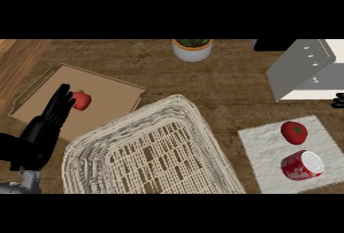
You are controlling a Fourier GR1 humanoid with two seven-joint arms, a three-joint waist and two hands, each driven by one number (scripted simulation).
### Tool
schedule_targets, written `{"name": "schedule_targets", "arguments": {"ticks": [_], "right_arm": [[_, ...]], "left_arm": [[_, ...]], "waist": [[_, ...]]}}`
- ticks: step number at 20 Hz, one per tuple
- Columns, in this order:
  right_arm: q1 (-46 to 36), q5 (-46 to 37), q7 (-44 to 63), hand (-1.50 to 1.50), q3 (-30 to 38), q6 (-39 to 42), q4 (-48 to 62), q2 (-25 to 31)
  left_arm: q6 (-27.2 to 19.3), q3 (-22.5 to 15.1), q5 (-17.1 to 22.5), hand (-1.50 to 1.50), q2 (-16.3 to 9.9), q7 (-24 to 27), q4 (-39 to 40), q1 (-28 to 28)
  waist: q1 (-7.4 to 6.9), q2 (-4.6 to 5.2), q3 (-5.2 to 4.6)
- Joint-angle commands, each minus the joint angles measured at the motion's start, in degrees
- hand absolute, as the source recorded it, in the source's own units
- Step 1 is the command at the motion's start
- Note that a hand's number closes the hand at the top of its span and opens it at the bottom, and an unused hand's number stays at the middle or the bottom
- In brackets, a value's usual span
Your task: Pick the can from the placemat and place it in the tiered shelf
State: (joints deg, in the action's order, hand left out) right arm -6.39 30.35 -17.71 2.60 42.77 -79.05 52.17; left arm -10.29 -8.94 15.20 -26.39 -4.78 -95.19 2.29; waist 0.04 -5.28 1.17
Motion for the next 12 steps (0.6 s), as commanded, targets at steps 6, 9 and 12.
{"name": "schedule_targets", "arguments": {"ticks": [6,9,12], "right_arm": [[0.4,-13.3,-8.2,-1.50,5.4,5.1,-1.6,10.8],[2.3,-17.2,-9.0,-1.50,3.9,4.3,-4.3,10.9],[3.8,-19.9,-9.3,-1.50,2.3,3.4,-6.0,10.2]], "left_arm": [[0.2,-0.1,-0.2,0.00,0.5,-2.1,-0.6,1.4],[0.4,0.6,-0.3,0.00,-1.0,-4.9,-3.7,2.3],[0.2,0.6,-1.2,0.00,1.2,-1.7,0.6,3.0]], "waist": [[0.13,5.00,-1.05],[0.00,4.95,-1.05],[0.35,5.21,-1.11]]}}
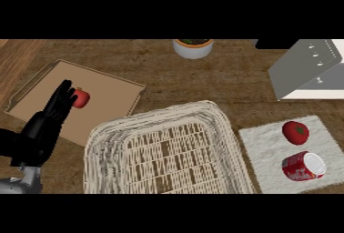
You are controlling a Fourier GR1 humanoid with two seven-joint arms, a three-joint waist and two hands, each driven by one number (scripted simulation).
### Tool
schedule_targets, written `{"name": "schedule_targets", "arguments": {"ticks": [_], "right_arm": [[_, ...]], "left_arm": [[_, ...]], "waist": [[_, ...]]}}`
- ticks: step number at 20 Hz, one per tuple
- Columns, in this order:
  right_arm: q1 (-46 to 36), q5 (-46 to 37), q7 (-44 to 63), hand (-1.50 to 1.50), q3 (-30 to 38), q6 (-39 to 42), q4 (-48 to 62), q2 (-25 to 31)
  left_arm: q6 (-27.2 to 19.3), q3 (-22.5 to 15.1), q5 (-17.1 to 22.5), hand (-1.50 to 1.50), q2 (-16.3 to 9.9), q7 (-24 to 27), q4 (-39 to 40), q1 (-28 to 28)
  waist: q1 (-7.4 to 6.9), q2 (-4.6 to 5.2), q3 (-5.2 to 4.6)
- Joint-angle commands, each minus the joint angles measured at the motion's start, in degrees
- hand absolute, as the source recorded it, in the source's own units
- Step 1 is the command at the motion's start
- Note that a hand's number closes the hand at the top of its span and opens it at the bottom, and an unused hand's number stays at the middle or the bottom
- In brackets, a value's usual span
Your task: Pick the can from the placemat and place it in the tiered shelf
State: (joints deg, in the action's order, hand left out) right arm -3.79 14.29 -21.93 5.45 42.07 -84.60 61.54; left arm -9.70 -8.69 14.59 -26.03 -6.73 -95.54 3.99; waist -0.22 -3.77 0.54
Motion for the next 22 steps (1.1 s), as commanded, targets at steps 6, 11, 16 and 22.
{"name": "schedule_targets", "arguments": {"ticks": [6,11,16,22], "right_arm": [[2.8,-12.1,-2.3,-1.50,-3.6,-2.2,-7.6,-0.6],[4.3,-20.0,-1.0,-1.50,-6.5,-6.7,-10.2,-2.8],[4.1,-25.0,-2.4,-1.50,-8.1,-8.8,-8.9,-6.0],[4.7,-29.4,2.0,-1.50,-11.9,-6.7,-13.4,-5.9]], "left_arm": [[0.7,0.3,-1.3,0.00,0.8,0.1,0.3,-0.3],[1.3,1.4,-1.0,0.00,0.9,-0.7,-1.2,-0.6],[2.4,2.0,-1.5,0.00,1.0,-1.1,0.2,0.3],[1.9,0.6,-3.1,0.00,3.7,0.0,1.2,0.0]], "waist": [[0.40,3.60,-0.52],[0.28,3.58,-0.52],[0.13,3.69,-0.51],[0.27,3.73,-0.56]]}}
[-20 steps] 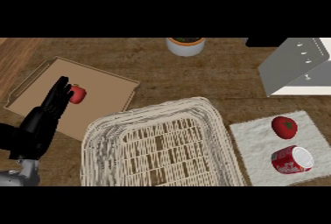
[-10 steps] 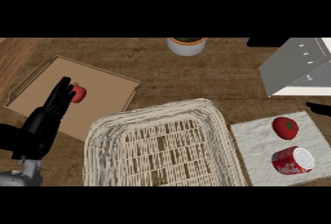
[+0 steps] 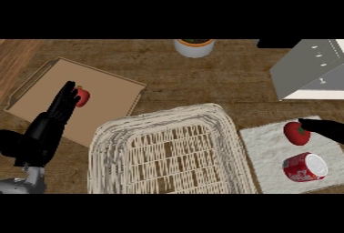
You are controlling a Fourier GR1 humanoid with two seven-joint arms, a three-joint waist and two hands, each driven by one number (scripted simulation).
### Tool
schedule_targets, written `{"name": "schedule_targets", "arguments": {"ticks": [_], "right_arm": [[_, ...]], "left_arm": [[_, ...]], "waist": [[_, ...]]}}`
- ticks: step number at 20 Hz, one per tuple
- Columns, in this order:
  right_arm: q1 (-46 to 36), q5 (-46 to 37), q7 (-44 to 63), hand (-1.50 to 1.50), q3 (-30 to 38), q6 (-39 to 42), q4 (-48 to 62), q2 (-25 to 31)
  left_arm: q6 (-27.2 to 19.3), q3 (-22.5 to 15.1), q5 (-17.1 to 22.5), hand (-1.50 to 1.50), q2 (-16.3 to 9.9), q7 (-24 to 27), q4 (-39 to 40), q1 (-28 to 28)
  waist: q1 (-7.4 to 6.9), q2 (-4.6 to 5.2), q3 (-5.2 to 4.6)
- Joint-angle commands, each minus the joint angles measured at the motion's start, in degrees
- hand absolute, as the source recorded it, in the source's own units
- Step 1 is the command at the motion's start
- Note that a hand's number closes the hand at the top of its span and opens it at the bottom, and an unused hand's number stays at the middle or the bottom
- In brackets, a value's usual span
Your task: Pick the can from the placemat and place it in the tiered shelf
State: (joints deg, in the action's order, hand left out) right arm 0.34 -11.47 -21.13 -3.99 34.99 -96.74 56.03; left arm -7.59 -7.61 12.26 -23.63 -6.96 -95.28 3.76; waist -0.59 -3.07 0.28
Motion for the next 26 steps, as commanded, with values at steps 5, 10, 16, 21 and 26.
{"name": "schedule_targets", "arguments": {"ticks": [5,10,16,21,26], "right_arm": [[-0.4,-8.1,7.5,-1.50,-5.3,0.8,-3.1,-2.3],[-0.9,-13.5,6.7,-1.50,-6.2,-0.7,-1.4,-4.1],[1.6,-19.2,4.3,-1.50,-3.2,-3.0,0.0,-1.1],[-1.9,-22.8,7.4,-1.50,-7.0,-1.4,3.5,-4.5],[-3.6,-23.2,4.3,-1.50,-5.7,0.4,6.7,-4.3]], "left_arm": [[1.3,2.6,0.1,0.00,-0.3,0.1,1.7,1.7],[0.9,0.8,-1.6,0.00,1.7,0.2,-1.0,-1.3],[2.5,2.1,-2.1,0.00,0.9,0.5,-0.3,-1.9],[3.0,1.9,-1.9,0.00,3.1,1.8,1.2,-1.3],[2.6,1.7,-3.2,0.00,4.1,0.7,0.7,-0.4]], "waist": [[0.36,3.10,-0.31],[0.14,3.06,-0.27],[0.63,2.95,-0.25],[-0.01,3.13,-0.26],[0.21,3.14,-0.26]]}}
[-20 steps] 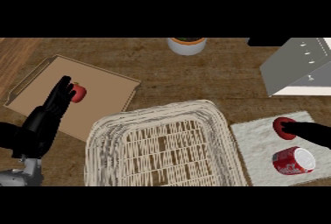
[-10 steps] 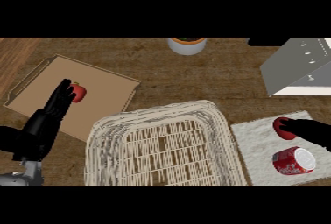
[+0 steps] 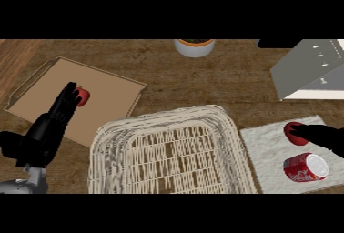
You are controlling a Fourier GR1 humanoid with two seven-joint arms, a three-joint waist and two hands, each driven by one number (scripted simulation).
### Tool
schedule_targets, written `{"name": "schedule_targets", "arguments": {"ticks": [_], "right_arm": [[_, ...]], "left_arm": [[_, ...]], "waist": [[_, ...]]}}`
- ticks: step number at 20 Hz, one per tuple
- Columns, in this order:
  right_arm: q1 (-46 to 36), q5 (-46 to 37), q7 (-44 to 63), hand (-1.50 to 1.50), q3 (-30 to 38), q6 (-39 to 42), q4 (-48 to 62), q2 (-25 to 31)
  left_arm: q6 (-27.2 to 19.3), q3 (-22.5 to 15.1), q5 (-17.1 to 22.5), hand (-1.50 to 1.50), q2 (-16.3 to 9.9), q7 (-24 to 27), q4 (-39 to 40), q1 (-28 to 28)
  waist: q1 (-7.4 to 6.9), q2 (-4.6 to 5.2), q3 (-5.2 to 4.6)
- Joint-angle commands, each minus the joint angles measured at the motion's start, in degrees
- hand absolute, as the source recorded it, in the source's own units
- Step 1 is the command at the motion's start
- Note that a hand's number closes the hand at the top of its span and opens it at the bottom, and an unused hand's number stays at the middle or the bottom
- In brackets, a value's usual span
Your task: Pick the can from the placemat and place it in the tiered shelf
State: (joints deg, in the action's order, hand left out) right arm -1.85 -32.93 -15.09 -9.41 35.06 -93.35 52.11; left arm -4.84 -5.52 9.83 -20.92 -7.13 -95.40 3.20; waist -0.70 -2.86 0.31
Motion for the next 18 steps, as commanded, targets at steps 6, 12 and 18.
{"name": "schedule_targets", "arguments": {"ticks": [6,12,18], "right_arm": [[1.4,-5.9,-5.5,-1.50,-1.5,-2.2,5.6,-0.8],[1.4,-8.0,-4.5,-1.50,-3.4,-2.7,7.1,-5.2],[-0.6,-11.9,-5.1,-1.50,-6.3,-5.0,13.3,-10.1]], "left_arm": [[0.5,1.6,-0.8,0.00,0.7,-0.7,0.2,0.5],[1.8,2.8,0.4,0.00,0.0,-4.8,-1.6,2.3],[0.6,1.7,-2.6,0.00,1.0,-4.3,-4.1,0.5]], "waist": [[0.62,2.81,-0.29],[0.84,2.82,-0.28],[0.15,2.87,-0.24]]}}
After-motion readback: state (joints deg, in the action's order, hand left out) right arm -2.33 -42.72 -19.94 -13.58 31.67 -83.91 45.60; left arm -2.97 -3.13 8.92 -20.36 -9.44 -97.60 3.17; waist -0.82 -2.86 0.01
